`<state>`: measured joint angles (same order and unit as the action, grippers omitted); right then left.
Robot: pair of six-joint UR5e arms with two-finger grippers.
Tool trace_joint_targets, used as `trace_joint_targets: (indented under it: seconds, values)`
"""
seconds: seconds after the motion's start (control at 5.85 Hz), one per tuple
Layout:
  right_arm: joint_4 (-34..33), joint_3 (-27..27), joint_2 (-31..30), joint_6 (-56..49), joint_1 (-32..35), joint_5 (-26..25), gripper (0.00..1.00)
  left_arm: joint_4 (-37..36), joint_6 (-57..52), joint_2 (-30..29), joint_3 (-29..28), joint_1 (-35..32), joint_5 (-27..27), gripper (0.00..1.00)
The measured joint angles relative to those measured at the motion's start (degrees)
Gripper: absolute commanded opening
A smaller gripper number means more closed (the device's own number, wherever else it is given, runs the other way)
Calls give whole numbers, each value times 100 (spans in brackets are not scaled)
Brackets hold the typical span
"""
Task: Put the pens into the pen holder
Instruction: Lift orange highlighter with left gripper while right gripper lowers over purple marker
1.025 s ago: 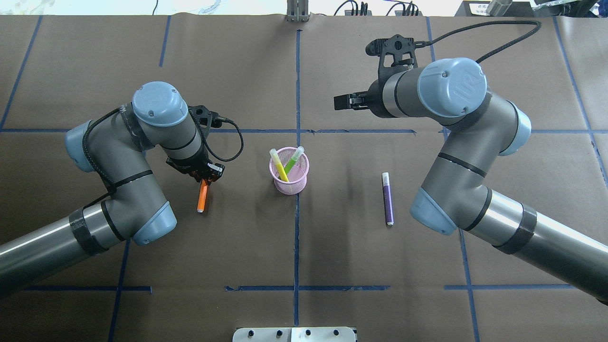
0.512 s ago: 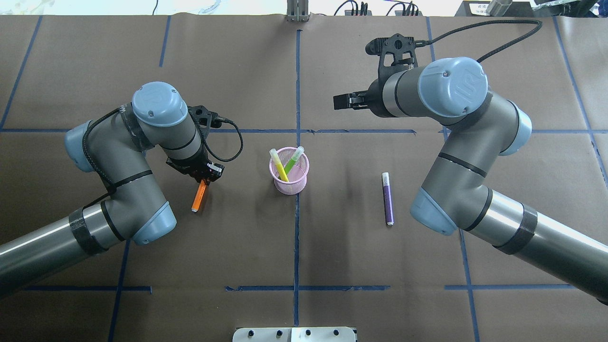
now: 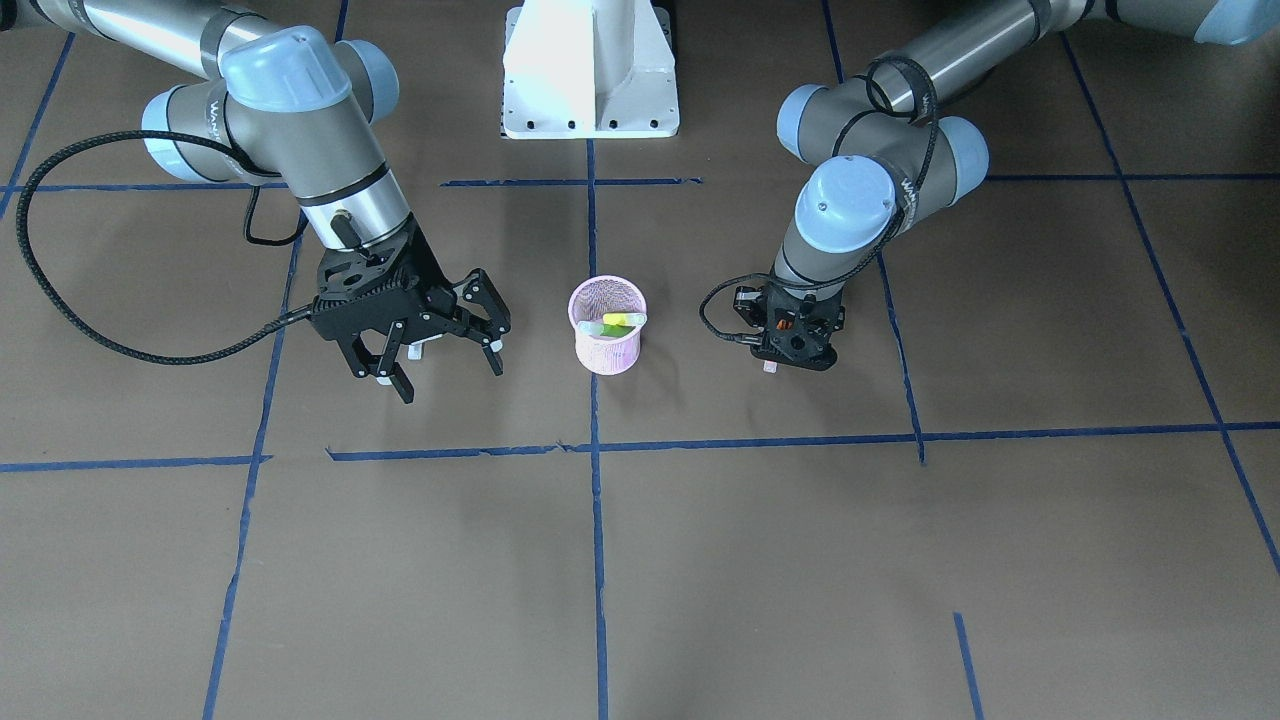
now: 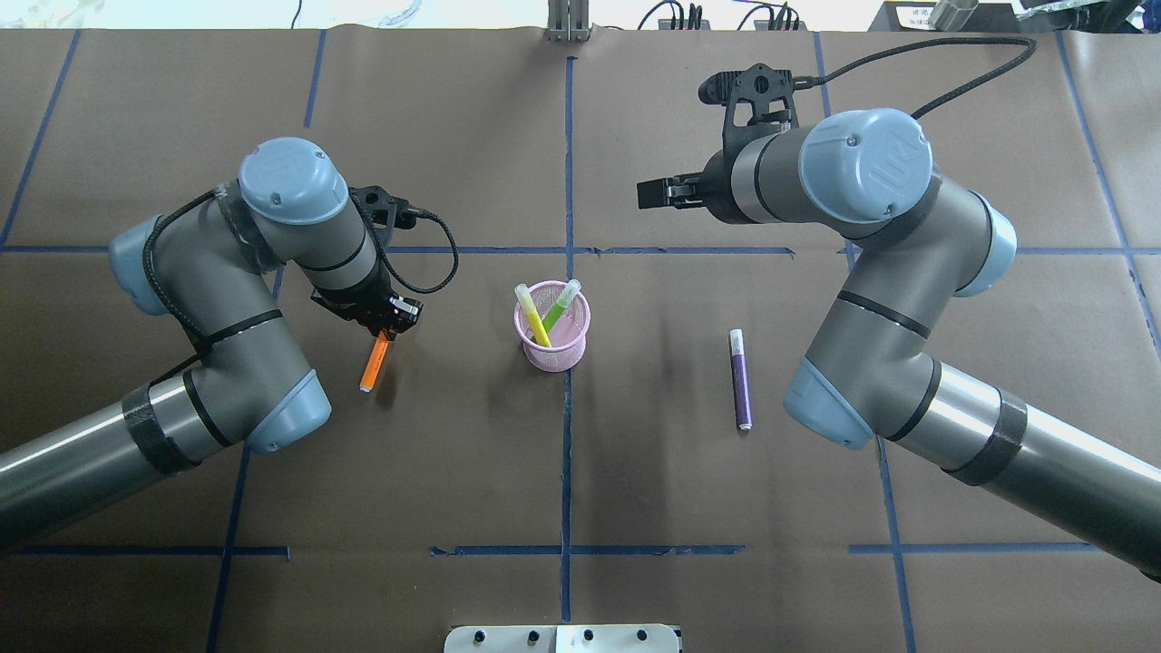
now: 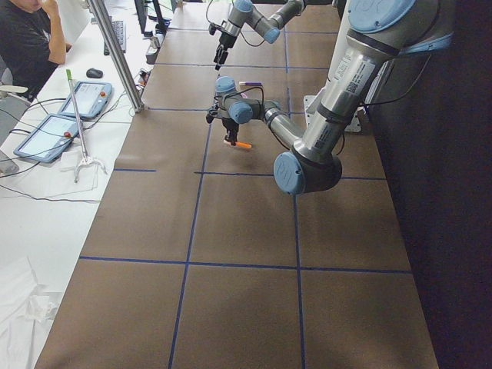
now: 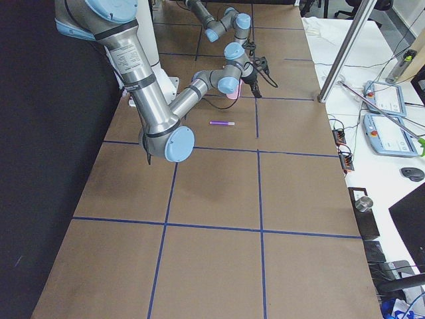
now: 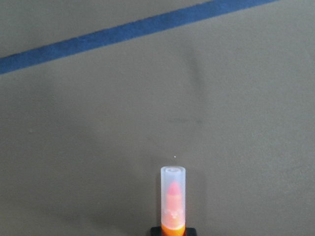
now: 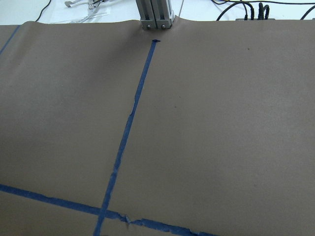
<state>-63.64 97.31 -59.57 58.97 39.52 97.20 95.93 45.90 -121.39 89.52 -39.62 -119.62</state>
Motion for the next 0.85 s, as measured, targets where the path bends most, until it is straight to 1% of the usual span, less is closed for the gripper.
trace_joint_targets:
  seconds: [0.17, 0.51, 0.68, 0.85]
  values:
    - [-29, -12, -149, 0, 2, 100, 100, -15, -7, -8, 99, -191, -170, 0]
    - [-158, -20, -624, 2, -23, 533, 100, -177, -10, -140, 393, -529, -397, 0]
    - [-577, 21, -574, 6, -44, 834, 100, -308, -10, -300, 463, -692, -503, 0]
    - [-1272, 67, -275, 8, -60, 1043, 100, -455, 0, -475, 488, -811, -584, 0]
